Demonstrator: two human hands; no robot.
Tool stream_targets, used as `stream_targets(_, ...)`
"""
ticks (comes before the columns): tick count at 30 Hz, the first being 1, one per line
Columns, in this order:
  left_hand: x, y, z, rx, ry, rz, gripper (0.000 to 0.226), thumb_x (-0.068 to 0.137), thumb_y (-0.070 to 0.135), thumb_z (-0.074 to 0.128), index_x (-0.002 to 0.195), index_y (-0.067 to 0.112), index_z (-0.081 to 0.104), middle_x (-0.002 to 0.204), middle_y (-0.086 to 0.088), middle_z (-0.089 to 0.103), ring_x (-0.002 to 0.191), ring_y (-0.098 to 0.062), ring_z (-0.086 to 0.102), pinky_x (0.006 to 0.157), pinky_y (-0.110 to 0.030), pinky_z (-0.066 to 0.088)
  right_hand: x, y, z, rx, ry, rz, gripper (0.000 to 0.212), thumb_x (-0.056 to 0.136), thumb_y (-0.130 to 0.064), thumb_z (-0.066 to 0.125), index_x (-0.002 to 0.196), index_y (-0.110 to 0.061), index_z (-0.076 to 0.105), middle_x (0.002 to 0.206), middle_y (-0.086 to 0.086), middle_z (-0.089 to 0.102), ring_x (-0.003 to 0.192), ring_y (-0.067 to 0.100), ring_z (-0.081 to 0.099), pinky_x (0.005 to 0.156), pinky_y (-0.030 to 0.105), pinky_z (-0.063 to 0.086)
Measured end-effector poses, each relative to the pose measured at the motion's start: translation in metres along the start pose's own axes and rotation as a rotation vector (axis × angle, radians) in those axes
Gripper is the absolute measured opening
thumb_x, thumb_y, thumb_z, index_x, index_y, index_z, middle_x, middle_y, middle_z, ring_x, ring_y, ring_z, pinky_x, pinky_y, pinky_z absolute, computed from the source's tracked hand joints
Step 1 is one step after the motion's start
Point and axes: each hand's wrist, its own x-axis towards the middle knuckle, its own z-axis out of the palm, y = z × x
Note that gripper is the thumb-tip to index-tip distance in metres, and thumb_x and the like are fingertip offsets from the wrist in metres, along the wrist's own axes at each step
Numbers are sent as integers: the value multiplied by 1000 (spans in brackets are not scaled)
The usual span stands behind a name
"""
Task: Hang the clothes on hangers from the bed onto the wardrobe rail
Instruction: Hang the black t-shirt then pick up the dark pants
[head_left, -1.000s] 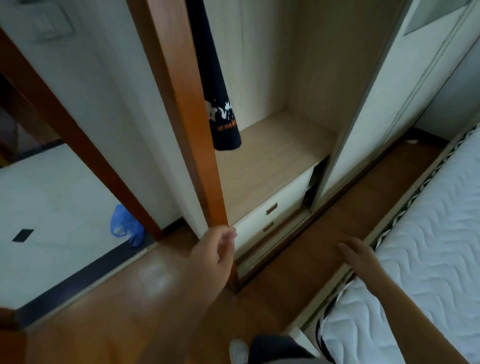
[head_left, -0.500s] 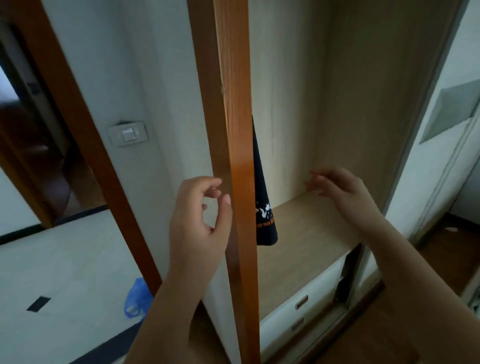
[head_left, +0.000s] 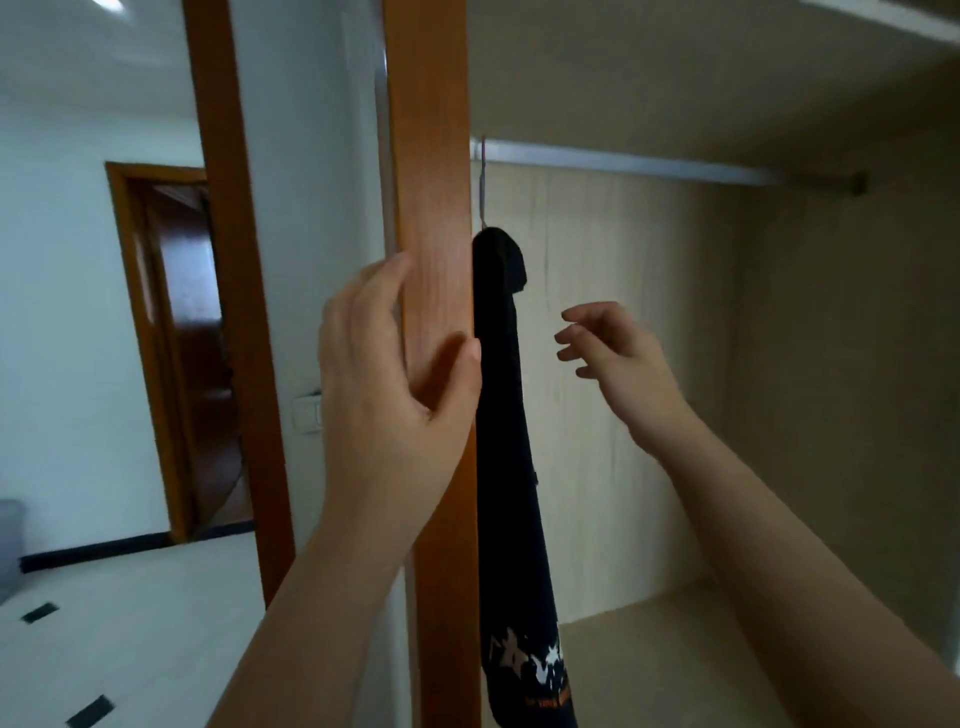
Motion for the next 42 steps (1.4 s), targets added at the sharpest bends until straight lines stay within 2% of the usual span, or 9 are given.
stream_targets(7, 11, 9, 20, 132, 141, -37, 65, 76, 46, 53, 132, 38, 21, 133, 12, 35, 124, -8, 36, 102, -43, 42, 78, 2, 15, 58, -10, 4, 15, 85, -31, 58, 79, -24, 48, 81, -3, 54, 76, 16, 53, 68, 27, 41)
stream_targets(13, 11, 9, 19, 161, 170, 21, 64, 75, 43, 53, 132, 40, 24, 123, 25, 32, 115, 7, 37, 96, -30, 45, 113, -1, 45, -118, -51, 19, 31, 82, -34, 61, 92, -12, 41, 86, -1, 49, 79, 18, 49, 62, 28, 38)
stream_targets(16, 11, 10, 17, 144, 177, 19, 63, 73, 40, 56, 131, 37, 30, 119, 23, 39, 112, 12, 40, 94, -27, 47, 120, 9, 40, -108, -88, 69, 21, 82, -25, 59, 77, -14, 42, 71, -3, 46, 72, 18, 48, 53, 25, 35)
stream_targets(22, 12, 6, 18, 123, 175, 19, 65, 71, 30, 65, 128, 35, 35, 110, 31, 37, 103, 21, 40, 81, 4, 38, 135, 27, -1, -381, -84, 125, 17, 85, -16, 47, 72, -7, 43, 65, 4, 43, 64, 22, 44, 50, 27, 29)
stream_targets(24, 12, 4, 17, 125, 178, 15, 65, 71, 28, 66, 129, 35, 36, 111, 25, 40, 103, 21, 40, 81, 4, 37, 144, 33, -9, -523, -87, 167, 25, 87, -18, 44, 65, -7, 37, 64, 4, 42, 67, 25, 45, 48, 27, 27)
stream_targets(29, 12, 5, 18, 136, 197, 12, 66, 70, 30, 66, 131, 29, 39, 116, 25, 39, 105, 10, 45, 88, -9, 44, 157, 32, -5, -717, -71, 150, 33, 93, -27, 44, 105, 3, 50, 89, 12, 47, 88, 31, 53, 68, 31, 36)
stream_targets(35, 12, 6, 18, 141, 211, -2, 66, 70, 35, 65, 130, 33, 37, 115, 25, 38, 105, 5, 45, 91, -24, 46, 163, 35, -4, -496, -9, 114, 37, 94, -27, 45, 61, -8, 41, 62, 5, 44, 68, 26, 47, 53, 31, 30)
stream_targets(39, 12, 9, 18, 157, 201, -6, 67, 70, 37, 64, 130, 36, 34, 116, 26, 36, 110, -4, 45, 92, -37, 49, 160, 34, -12, -408, 87, 90, 39, 93, -26, 47, 57, -12, 38, 58, 3, 42, 55, 19, 41, 48, 29, 28)
stream_targets(42, 12, 7, 17, 154, 180, -1, 66, 71, 45, 58, 130, 38, 30, 115, 31, 31, 108, 1, 40, 91, -26, 43, 159, 30, -15, -414, 143, 65, 39, 93, -26, 47, 57, -12, 38, 58, 3, 42, 56, 19, 41, 52, 30, 29)
